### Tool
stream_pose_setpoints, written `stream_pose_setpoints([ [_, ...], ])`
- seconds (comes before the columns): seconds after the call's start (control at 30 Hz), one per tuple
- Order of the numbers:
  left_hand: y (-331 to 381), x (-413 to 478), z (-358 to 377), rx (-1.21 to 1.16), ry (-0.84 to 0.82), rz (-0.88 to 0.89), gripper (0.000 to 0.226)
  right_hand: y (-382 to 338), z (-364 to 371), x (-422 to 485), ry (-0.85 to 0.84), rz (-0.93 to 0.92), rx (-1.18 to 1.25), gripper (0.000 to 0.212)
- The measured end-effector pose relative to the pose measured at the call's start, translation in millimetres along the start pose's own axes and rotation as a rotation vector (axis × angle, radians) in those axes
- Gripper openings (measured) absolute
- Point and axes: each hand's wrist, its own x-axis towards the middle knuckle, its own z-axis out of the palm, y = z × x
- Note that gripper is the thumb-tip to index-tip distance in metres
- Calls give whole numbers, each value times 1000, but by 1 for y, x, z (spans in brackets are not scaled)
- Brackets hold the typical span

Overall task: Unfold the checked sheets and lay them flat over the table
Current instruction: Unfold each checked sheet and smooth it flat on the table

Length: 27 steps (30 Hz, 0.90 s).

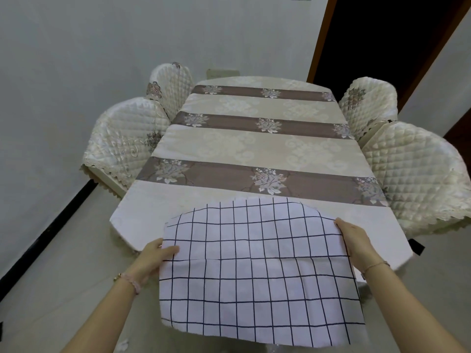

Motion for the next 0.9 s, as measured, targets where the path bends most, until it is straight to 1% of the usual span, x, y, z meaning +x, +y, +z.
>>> stream_pose_setpoints([
  [0.1,-10,-6,5,77,69,36,12,10,-7,-4,-79,47,5,30],
  [0.2,-13,-11,5,60,119,42,13,21,-14,-14,-151,2,-102,23],
  [0.3,-12,-19,10,32,160,72,15,29,-20,-22,-159,-41,-161,8],
  [0.43,-4,-30,17,14,199,138,8,28,-25,-28,-126,-97,-207,4],
  [0.53,9,-35,16,-33,225,208,8,19,-27,-29,-94,-152,-184,5],
  [0.67,25,-43,0,-107,281,300,18,-1,-28,-32,-94,-234,-150,8],
  [0.7,28,-47,-5,-143,292,316,14,-6,-26,-32,-101,-248,-143,8],
  [0.73,28,-53,-10,-182,303,326,9,-11,-23,-32,-115,-258,-131,9],
  [0.83,22,-70,-24,-293,385,320,14,-22,-4,-31,-183,-282,-124,14],
  [0.9,7,-82,-39,-343,471,300,9,-27,17,-31,-255,-317,-139,15],
])
